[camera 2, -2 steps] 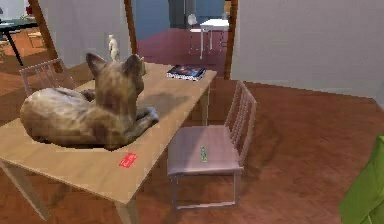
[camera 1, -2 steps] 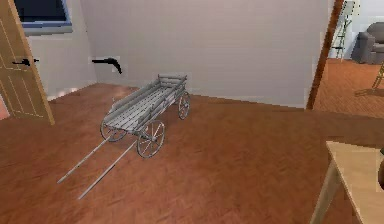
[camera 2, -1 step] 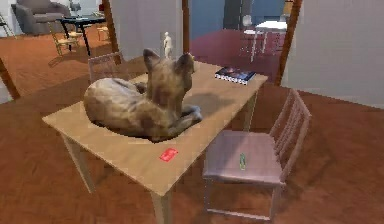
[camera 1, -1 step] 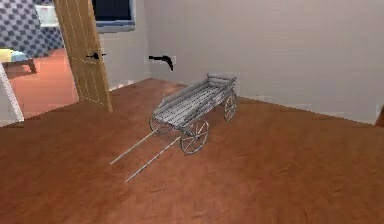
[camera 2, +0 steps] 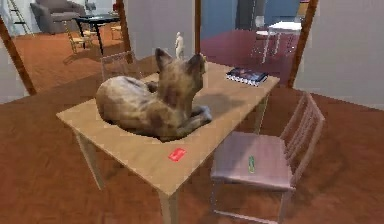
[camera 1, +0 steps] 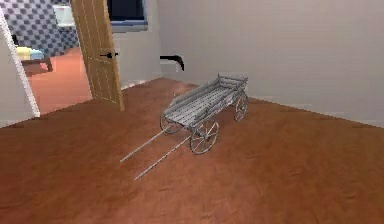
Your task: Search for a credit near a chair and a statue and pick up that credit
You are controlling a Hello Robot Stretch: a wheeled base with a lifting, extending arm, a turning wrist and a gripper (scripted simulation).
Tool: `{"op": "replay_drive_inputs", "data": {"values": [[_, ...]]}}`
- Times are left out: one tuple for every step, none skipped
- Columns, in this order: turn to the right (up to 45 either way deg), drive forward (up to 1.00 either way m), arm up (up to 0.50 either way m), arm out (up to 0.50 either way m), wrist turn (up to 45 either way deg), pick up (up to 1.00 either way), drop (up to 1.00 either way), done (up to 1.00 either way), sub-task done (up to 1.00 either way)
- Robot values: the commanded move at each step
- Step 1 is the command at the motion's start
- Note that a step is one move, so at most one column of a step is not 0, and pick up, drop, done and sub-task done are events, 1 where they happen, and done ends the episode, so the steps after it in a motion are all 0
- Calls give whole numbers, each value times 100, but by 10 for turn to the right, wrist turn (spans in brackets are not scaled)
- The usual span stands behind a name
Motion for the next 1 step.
{"op": "replay_drive_inputs", "data": {"values": [[450,0,0,0,0,0,0,0,0]]}}
